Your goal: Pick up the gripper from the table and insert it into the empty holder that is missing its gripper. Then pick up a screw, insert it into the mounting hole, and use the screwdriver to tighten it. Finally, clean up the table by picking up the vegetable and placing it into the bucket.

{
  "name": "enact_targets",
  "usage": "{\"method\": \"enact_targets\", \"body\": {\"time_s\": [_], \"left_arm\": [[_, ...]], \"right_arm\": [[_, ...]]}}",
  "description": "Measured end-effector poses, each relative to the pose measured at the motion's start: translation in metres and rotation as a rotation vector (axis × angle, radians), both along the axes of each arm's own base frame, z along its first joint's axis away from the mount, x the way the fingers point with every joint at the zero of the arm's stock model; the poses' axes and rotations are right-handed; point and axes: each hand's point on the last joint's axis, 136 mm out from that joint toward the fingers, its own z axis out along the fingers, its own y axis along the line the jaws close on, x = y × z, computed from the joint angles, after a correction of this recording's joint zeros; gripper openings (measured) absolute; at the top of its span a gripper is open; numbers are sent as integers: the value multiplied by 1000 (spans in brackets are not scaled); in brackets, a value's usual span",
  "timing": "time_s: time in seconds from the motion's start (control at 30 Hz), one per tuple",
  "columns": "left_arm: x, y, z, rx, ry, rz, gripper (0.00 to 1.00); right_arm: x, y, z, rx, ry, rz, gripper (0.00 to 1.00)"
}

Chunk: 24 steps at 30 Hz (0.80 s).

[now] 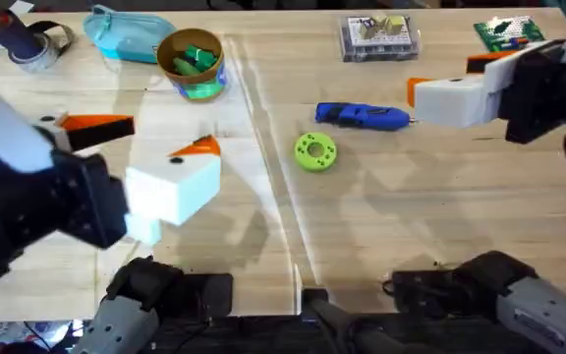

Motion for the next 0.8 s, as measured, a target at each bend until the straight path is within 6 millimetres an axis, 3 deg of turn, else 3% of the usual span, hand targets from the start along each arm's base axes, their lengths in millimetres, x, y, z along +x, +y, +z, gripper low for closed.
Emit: {"method": "enact_targets", "body": {"time_s": [0.17, 0.8], "left_arm": [[-5, 3, 2, 22, -31, -9, 986], [-5, 3, 2, 22, -31, -9, 986]], "right_arm": [[-6, -2, -10, -19, 51, 0, 965], [-6, -2, -10, -19, 51, 0, 965]]}}
